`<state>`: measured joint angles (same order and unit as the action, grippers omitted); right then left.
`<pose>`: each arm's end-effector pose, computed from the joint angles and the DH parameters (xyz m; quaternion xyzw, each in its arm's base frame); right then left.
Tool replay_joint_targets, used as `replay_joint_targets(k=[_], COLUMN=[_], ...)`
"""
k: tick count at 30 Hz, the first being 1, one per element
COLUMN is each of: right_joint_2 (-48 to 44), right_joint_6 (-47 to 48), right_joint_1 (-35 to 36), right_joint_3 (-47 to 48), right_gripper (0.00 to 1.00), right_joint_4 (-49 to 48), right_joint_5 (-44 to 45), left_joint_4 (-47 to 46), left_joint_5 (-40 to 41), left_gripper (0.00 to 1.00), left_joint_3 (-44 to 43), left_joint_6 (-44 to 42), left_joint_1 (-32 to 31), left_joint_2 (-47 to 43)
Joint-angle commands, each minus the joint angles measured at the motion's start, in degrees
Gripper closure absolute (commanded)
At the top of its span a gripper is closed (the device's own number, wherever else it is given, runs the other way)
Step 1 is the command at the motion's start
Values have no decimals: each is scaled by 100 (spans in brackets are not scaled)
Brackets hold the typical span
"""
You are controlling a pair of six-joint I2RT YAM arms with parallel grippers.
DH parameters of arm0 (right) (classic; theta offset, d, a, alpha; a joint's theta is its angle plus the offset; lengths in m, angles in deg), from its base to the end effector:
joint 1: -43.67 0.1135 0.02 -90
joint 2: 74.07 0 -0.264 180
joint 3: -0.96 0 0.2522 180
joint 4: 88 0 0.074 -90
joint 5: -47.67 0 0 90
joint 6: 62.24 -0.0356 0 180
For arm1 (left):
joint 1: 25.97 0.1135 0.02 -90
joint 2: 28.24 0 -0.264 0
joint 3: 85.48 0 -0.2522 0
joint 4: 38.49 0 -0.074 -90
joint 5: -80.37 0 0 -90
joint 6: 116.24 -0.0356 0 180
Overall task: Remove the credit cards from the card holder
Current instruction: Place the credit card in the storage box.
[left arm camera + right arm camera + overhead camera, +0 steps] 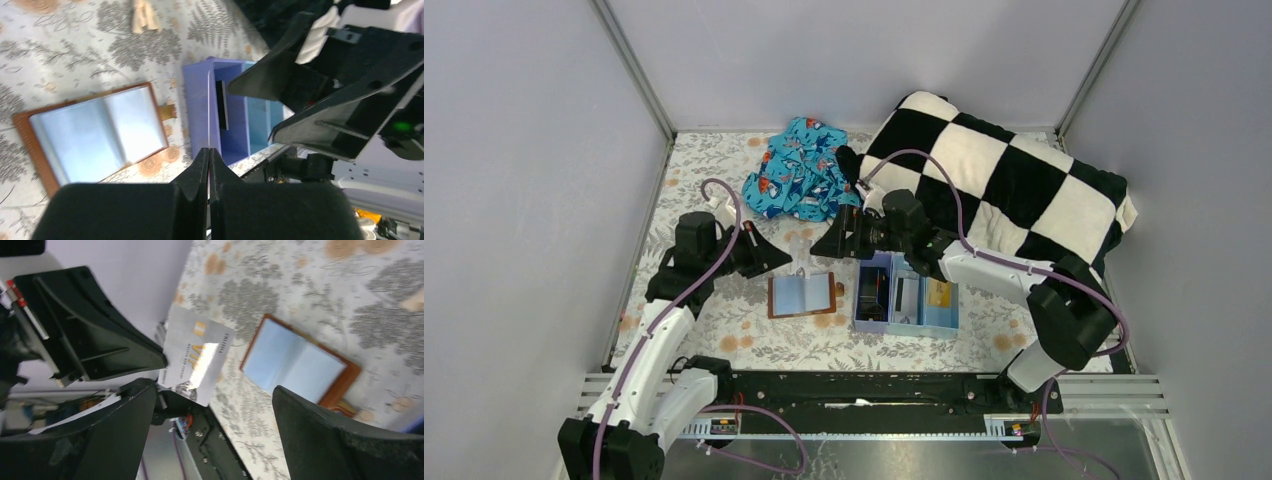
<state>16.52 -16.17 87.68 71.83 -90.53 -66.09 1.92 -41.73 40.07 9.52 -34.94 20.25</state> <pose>0.2504 0.2618 0.2609 -0.1227 0.7875 0.5225 0.3030 0.1766 -0.0470 0.2785 -0.0716 0.8570 -0.3966 0.3211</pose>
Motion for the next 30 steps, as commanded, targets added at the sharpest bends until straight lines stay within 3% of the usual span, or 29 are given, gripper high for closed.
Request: replay_joint_targets(k=[1,7,10,17,24,26,27,30], right_joint_2=[10,215,276,297,15,-113,-195,-615], right_joint_6=[-814,-1367,-1537,-1921,-1757,-1605,-1468,-797], right_joint_1=[-15,-15,-15,-21,-49,-55,-64,-150], right_joint_3=[-277,-474,-484,-682,-769,-756,-738,-490], right_gripper=[5,8,14,56,100,100,100,100], right_joint_4=[-1549,-2518,-2789,-3435,-3056,-2753,-2559,-1110], right_joint_5=[-1206,-1441,-1532,-1441,-1130,-1016,-971,-604], left_joint_4=[-889,-1351,-1598,-1756,-1737,-1703,-1623,-966], left_joint_5=[-888,-1232,-1424,-1503,-1586,-1579,-1592,-1391], left_gripper=[100,100,100,100,100,100,96,66], left_joint_3=[-277,-263,-178,-7,47,1,-49,-426], left_joint_6=[254,528,697,844,835,796,724,246], left_joint_1=[60,106,124,155,212,212,212,212], left_joint_2=[-27,58,69,34,-9,7,24,121])
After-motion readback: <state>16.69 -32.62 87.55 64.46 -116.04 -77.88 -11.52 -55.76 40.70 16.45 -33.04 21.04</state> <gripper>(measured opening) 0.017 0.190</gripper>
